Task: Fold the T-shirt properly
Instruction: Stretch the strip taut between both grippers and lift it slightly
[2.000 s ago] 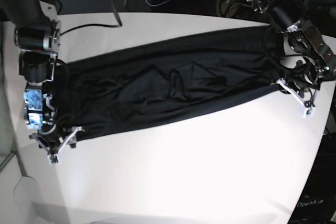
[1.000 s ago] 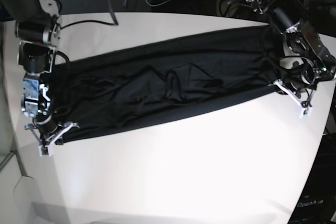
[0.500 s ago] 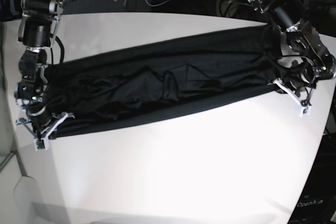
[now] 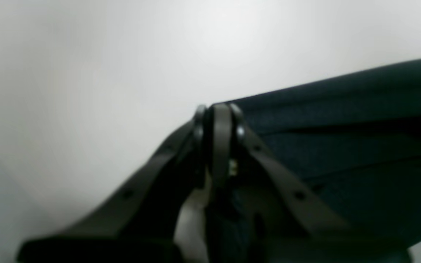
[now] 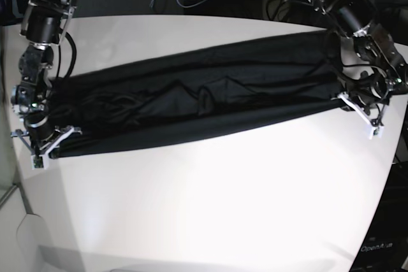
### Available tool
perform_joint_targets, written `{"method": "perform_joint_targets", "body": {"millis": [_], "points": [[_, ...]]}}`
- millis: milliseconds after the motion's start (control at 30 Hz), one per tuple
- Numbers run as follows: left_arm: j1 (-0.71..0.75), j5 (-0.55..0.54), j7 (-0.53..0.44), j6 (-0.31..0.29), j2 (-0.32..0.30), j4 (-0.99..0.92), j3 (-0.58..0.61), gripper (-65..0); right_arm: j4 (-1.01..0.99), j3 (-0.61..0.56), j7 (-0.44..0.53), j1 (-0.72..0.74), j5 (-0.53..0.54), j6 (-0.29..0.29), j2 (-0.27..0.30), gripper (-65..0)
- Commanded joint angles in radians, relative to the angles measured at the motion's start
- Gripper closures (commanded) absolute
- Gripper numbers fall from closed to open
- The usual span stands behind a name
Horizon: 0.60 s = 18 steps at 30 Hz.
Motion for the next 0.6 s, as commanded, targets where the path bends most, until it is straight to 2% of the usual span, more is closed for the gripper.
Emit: {"method": "perform_joint_targets", "body": {"millis": [0,267,567], "points": [[-0.005,-0.001,-0.011,0.002,-0.021,0.021,0.001,0.0,0.019,0.006,0.024,0.012,0.0,-0.008,0.022,0.0],[0.018,-0.001,-0.011,0.002,-0.021,0.021,0.002,0.0,0.021,0.098,0.027,-0.022,0.002,-0.006,0.019,0.0],[0.066,-0.001,-0.013,0.002,-0.019,0.021,0.002,0.0,0.027,0.101,0.029,-0.062,0.002,-0.006,0.006,0.0]]}}
